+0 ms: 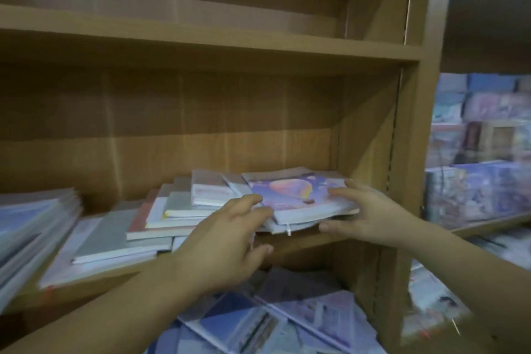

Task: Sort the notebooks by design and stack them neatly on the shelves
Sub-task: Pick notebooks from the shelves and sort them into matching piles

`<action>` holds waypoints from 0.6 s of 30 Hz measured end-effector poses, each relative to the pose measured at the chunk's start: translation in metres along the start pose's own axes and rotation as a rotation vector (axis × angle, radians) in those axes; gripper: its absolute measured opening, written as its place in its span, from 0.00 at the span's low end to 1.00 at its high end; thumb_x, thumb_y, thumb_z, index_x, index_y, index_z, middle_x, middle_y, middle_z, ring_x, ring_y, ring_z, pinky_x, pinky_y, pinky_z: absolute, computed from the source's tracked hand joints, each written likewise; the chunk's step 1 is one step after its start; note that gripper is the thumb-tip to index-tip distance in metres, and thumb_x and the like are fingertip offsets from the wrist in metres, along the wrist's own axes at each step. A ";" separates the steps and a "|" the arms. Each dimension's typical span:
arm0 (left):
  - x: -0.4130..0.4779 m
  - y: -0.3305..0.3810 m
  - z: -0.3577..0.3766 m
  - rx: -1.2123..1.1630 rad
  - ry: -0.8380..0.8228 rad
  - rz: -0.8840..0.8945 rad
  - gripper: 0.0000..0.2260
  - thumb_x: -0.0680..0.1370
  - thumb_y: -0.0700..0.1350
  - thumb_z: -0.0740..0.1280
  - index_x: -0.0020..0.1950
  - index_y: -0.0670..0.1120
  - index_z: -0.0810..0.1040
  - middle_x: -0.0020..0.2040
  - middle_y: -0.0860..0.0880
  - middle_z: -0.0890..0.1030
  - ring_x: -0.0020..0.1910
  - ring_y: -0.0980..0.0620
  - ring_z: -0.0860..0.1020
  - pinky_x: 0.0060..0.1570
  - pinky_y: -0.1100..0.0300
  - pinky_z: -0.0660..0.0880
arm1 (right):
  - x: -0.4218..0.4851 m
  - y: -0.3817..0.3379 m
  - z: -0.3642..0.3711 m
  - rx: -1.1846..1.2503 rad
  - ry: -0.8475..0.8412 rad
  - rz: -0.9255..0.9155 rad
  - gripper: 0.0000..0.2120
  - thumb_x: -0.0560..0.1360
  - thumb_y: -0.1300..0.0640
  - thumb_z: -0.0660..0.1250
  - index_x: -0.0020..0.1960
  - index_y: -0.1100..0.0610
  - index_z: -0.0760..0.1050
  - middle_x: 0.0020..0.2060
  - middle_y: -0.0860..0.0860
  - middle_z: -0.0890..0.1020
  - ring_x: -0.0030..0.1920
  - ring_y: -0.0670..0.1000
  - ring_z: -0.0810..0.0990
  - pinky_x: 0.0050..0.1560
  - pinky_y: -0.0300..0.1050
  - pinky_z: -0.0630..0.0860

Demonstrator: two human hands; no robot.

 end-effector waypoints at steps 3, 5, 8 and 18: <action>0.038 0.014 0.020 0.054 -0.044 0.023 0.33 0.77 0.56 0.69 0.80 0.57 0.62 0.81 0.52 0.62 0.79 0.50 0.61 0.75 0.58 0.60 | 0.006 0.043 0.004 -0.024 -0.063 0.084 0.55 0.55 0.13 0.61 0.78 0.35 0.59 0.77 0.52 0.64 0.77 0.56 0.62 0.75 0.58 0.63; 0.052 0.020 0.030 0.118 -0.075 0.078 0.30 0.73 0.49 0.69 0.76 0.57 0.69 0.73 0.49 0.74 0.71 0.47 0.74 0.68 0.56 0.72 | 0.012 0.056 0.010 0.024 -0.086 0.095 0.53 0.55 0.14 0.62 0.76 0.29 0.55 0.77 0.50 0.62 0.76 0.56 0.61 0.76 0.59 0.62; 0.057 0.019 0.029 0.276 -0.054 0.155 0.26 0.64 0.44 0.63 0.62 0.54 0.79 0.52 0.49 0.86 0.47 0.46 0.85 0.37 0.54 0.83 | 0.019 0.063 0.018 0.219 -0.094 0.105 0.41 0.54 0.17 0.70 0.63 0.16 0.59 0.74 0.46 0.64 0.75 0.54 0.64 0.74 0.57 0.66; 0.012 -0.052 -0.035 0.418 0.024 -0.111 0.31 0.64 0.32 0.74 0.64 0.54 0.81 0.55 0.48 0.86 0.46 0.42 0.85 0.35 0.49 0.82 | 0.002 -0.006 0.037 0.152 0.152 0.082 0.51 0.59 0.19 0.65 0.75 0.44 0.70 0.63 0.46 0.71 0.70 0.50 0.69 0.70 0.47 0.66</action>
Point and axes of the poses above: each hand's wrist, its own x-axis towards the middle knuckle, its own z-axis out of the palm, y = z × x, the point moved 5 cm from there along x, towards the middle knuckle
